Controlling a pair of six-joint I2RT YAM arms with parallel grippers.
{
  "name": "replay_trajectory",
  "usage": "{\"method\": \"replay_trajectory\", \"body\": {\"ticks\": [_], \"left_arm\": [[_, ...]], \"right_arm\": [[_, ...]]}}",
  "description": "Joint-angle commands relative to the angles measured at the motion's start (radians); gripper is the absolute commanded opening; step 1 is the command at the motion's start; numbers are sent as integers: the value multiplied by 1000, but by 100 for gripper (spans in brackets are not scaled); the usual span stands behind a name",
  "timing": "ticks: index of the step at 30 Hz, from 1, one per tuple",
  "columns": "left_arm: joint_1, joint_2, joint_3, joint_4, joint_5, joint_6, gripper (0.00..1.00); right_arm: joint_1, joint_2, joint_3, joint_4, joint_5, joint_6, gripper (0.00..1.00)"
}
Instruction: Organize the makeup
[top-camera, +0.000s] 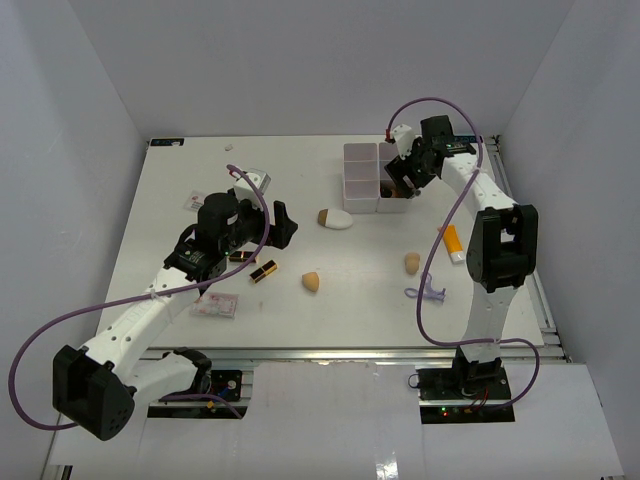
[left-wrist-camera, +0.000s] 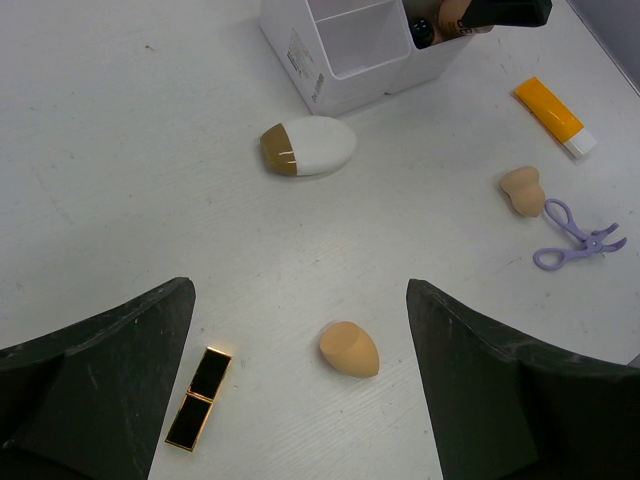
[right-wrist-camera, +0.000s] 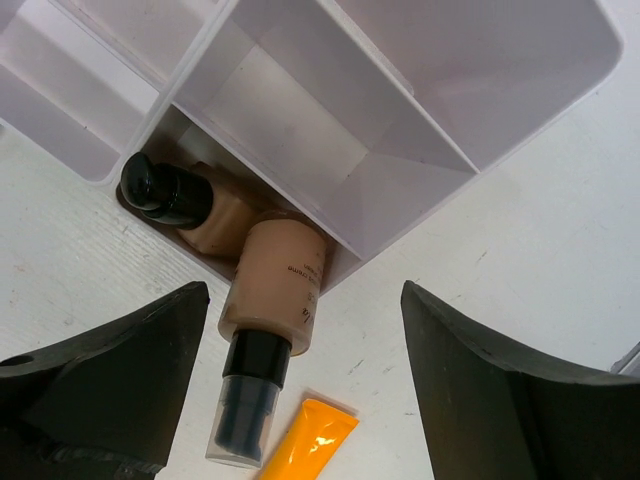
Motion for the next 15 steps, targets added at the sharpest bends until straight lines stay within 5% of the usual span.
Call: {"method": "replay_trajectory", "body": {"ticks": [1,9,15], "left_arm": [[1,1,-10,-3,-10,12,98],[1,2,-11,-5,-12,16,98],[1,-7,-11,-5,-9,19,98]], "right_arm": [[2,-64,68,-10,-25,12,83],[-7,-184,69,-31,-211,42,83],[-110,-410,-186,87,-329,124,69]]}}
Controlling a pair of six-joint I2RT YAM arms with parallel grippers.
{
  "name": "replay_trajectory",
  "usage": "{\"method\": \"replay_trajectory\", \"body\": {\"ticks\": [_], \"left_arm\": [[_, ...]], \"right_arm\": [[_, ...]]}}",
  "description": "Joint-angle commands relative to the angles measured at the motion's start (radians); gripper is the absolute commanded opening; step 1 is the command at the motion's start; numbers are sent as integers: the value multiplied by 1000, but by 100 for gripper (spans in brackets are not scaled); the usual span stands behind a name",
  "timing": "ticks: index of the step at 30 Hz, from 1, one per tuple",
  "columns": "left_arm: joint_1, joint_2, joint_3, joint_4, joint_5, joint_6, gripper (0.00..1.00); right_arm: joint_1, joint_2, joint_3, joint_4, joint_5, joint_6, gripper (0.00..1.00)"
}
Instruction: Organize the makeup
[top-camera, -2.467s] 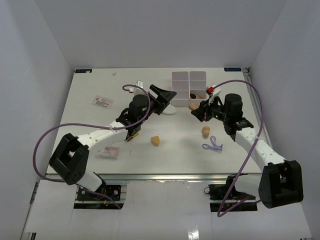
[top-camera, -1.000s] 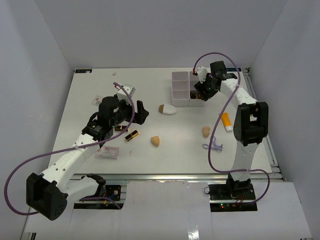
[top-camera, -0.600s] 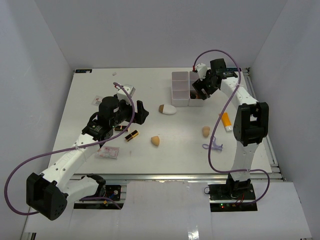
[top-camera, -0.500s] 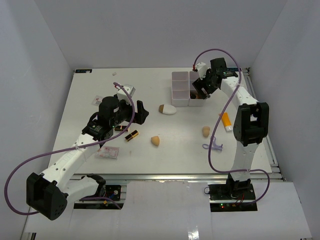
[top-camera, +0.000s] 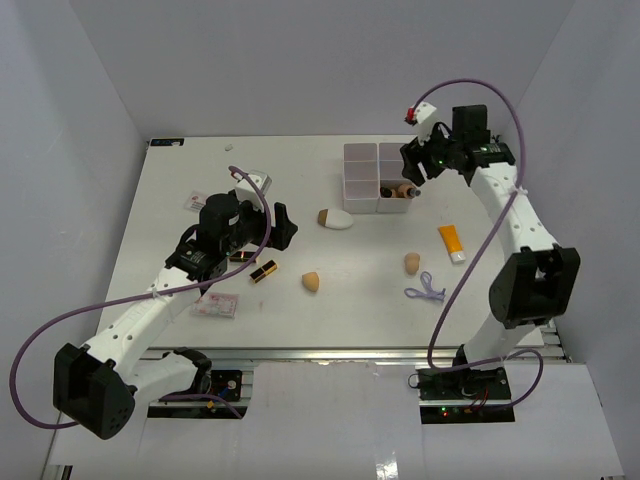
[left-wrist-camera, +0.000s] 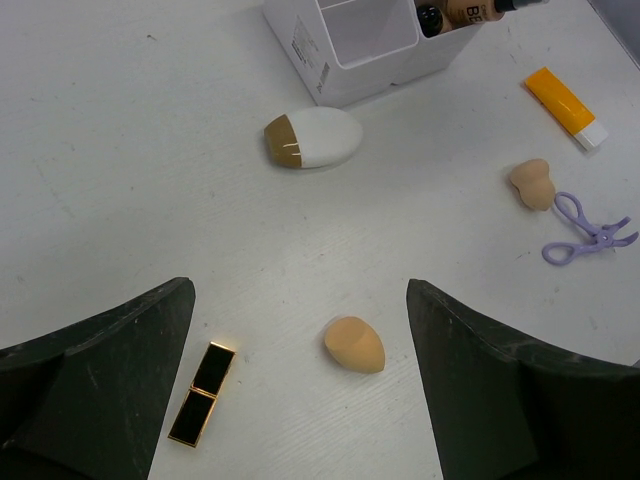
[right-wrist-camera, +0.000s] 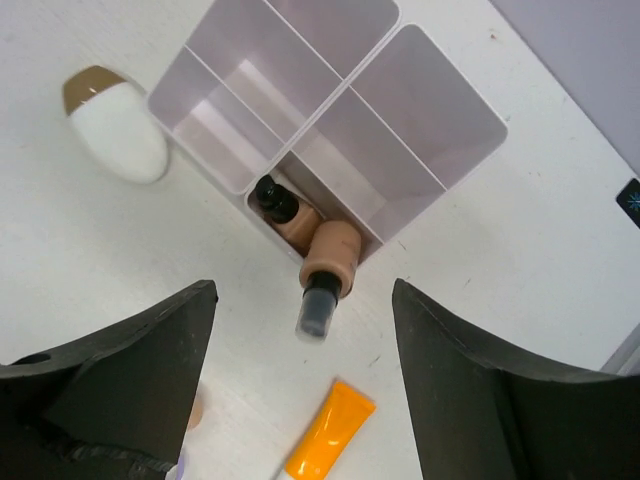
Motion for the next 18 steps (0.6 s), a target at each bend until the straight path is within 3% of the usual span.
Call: {"method": "replay_trajectory", "body": {"ticks": [1,5,10,18], "left_arm": [[1,-15,-3,-5,-3,12,98],[1,-16,-3,-6,-2,12,98],[1,-13,-6,-5,-9,12,98],[2,8,-8,-4,-12,15,98]], "right_arm": [[-114,-168,-180,110,-135,112,63],[-193,-281,-382,208,-115,213,41],[-195,-319,-579,366,-6,375,33],[-195,-125,-466,393,-19,514,24]]}}
